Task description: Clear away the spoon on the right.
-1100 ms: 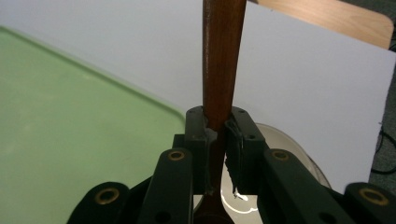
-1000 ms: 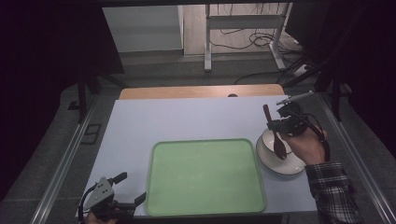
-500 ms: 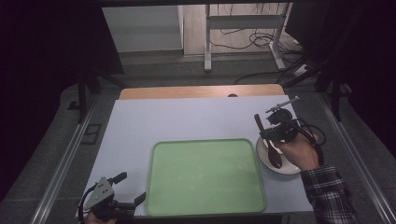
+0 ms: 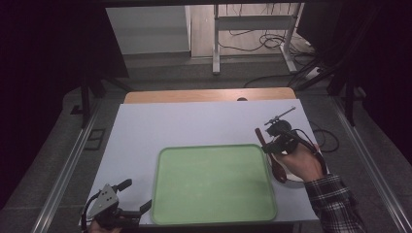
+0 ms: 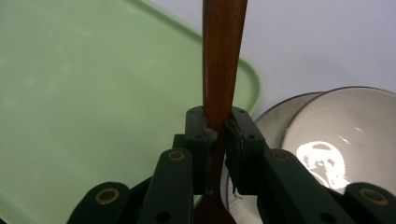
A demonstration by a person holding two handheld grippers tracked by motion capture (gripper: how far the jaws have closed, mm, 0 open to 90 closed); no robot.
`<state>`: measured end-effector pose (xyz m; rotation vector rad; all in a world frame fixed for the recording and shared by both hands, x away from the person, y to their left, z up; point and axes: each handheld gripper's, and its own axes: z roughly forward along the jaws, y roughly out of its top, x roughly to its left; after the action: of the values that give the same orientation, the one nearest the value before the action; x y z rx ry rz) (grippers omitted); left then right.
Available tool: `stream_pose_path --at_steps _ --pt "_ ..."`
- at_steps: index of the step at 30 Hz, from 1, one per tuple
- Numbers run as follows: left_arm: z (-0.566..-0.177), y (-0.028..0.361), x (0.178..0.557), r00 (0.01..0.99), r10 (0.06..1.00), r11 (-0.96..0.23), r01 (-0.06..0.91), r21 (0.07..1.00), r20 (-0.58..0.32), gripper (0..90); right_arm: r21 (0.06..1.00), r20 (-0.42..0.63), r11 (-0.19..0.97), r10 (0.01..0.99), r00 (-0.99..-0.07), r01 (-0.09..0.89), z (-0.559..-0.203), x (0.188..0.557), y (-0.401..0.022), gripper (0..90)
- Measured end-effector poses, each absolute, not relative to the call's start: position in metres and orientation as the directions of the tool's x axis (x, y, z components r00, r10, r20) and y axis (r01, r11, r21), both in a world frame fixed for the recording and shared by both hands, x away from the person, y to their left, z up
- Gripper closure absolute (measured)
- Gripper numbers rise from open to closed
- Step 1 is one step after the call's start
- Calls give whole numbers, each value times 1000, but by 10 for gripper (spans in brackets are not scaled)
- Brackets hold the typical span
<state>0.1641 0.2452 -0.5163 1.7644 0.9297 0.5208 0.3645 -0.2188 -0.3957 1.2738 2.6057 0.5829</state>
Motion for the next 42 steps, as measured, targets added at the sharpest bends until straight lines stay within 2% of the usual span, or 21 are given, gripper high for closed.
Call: stream_pose_path --at_steps 19,35,37,38,42 --pt "-516 245 164 608 790 -173 344 923 -78 10 315 42 632 736 -676 708 -441 362 -177 794" --pt "-516 245 164 608 790 -173 343 923 -78 10 305 30 641 733 -680 705 -476 365 -168 778" --pt "-516 246 164 608 790 -173 343 923 -78 11 306 29 642 732 -680 703 -478 365 -168 745" --pt "-516 246 164 608 790 -172 343 923 -78 11 307 22 645 730 -683 699 -481 365 -168 690" --pt "-516 246 164 607 791 -173 343 923 -78 11 327 19 639 733 -680 696 -478 365 -171 646"
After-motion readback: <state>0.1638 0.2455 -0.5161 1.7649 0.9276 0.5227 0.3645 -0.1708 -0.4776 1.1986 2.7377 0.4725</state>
